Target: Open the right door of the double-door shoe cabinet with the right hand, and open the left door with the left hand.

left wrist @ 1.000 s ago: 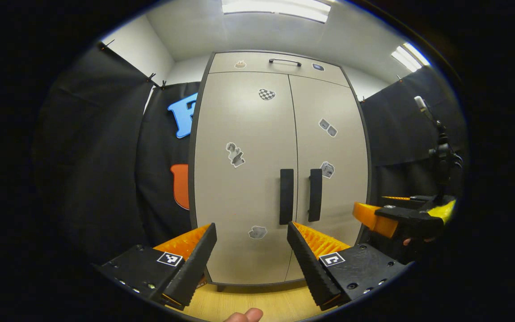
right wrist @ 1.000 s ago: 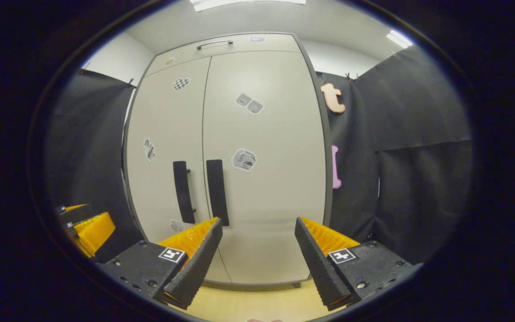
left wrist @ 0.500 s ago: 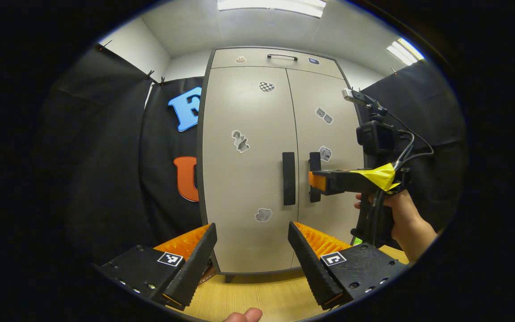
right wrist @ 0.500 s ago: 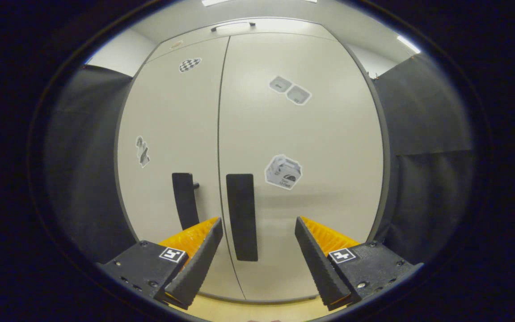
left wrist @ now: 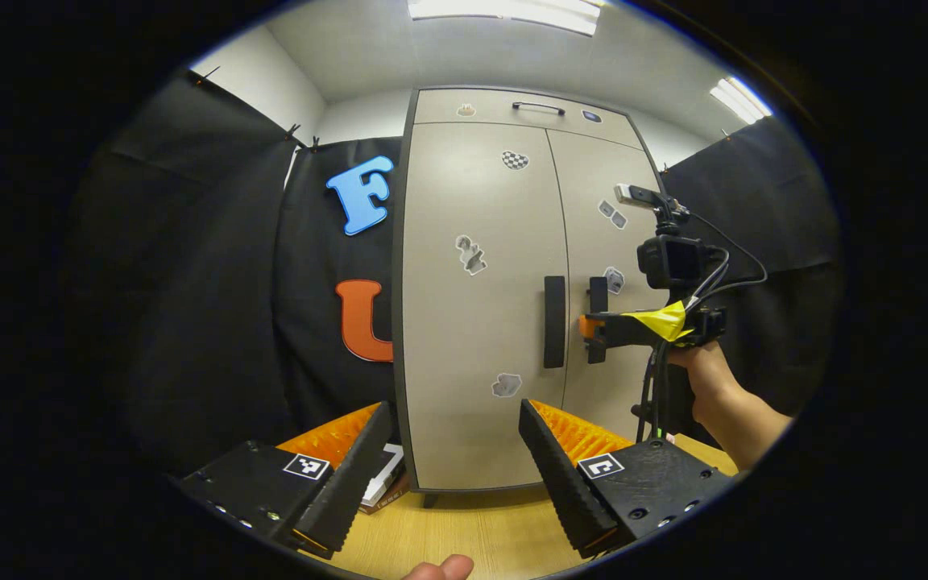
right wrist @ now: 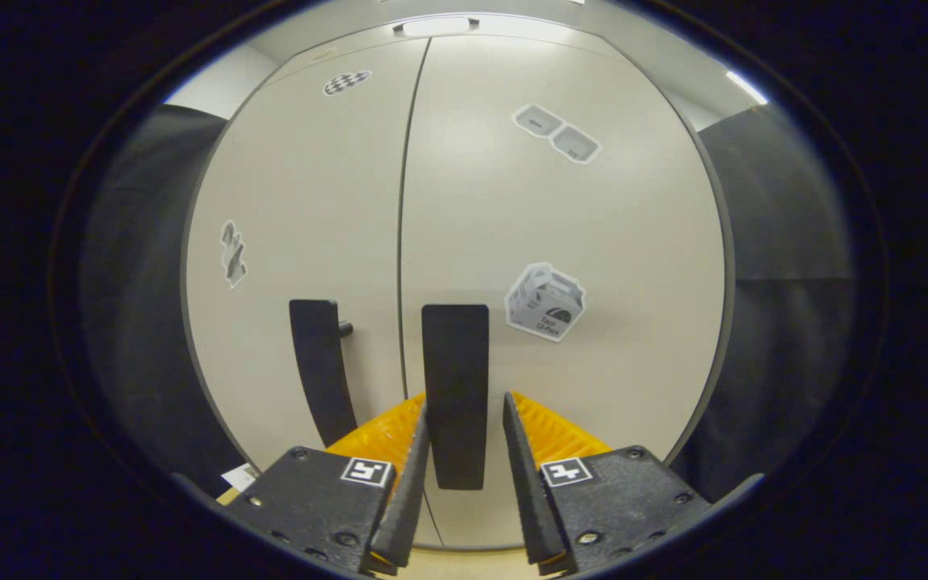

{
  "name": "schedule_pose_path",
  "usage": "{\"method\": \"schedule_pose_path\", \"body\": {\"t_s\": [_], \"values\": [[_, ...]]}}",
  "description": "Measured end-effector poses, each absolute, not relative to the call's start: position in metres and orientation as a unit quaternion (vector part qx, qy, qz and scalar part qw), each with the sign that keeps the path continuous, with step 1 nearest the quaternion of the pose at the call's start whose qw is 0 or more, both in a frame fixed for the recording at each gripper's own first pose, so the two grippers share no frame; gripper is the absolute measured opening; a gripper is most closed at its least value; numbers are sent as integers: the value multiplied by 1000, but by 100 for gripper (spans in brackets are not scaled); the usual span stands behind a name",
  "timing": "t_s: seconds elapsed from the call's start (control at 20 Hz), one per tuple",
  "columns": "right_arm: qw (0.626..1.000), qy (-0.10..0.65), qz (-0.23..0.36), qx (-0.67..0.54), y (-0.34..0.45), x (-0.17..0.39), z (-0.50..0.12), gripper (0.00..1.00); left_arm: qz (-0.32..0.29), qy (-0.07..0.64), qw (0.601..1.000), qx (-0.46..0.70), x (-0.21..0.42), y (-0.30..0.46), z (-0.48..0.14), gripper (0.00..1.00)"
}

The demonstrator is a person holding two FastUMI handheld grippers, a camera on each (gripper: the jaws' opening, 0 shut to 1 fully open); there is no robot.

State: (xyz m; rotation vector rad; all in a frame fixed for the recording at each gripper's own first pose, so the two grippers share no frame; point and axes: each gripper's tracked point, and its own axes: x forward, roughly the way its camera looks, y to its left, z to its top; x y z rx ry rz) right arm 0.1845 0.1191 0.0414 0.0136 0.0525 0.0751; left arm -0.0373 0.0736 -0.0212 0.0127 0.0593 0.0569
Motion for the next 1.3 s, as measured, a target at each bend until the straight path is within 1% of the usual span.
{"method": "schedule_pose_path", "body": {"t_s": [0.05,0.1,0.2,0.3,0.35,0.45,0.85,1.0,1.3], "values": [[999,26,33,6,119,184,42,42,29,29,999,4,-36,74,-21,96],[999,26,32,6,119,185,41,36,30,30,999,3,-35,76,-21,96],[999,24,34,6,120,185,42,34,30,32,999,-1,-35,78,-24,96],[999,23,37,10,119,185,42,26,28,33,999,-4,-33,78,-25,96],[999,22,36,13,119,185,42,17,28,33,999,-5,-33,78,-25,96],[999,21,29,15,120,186,42,9,27,34,999,-10,-32,75,-26,96],[999,24,30,10,120,185,41,8,24,31,999,-13,-34,70,-24,95],[999,26,40,10,120,179,40,7,23,29,999,-11,-31,70,-24,95],[997,23,74,20,119,156,39,8,20,31,999,-8,8,76,-27,95]]}}
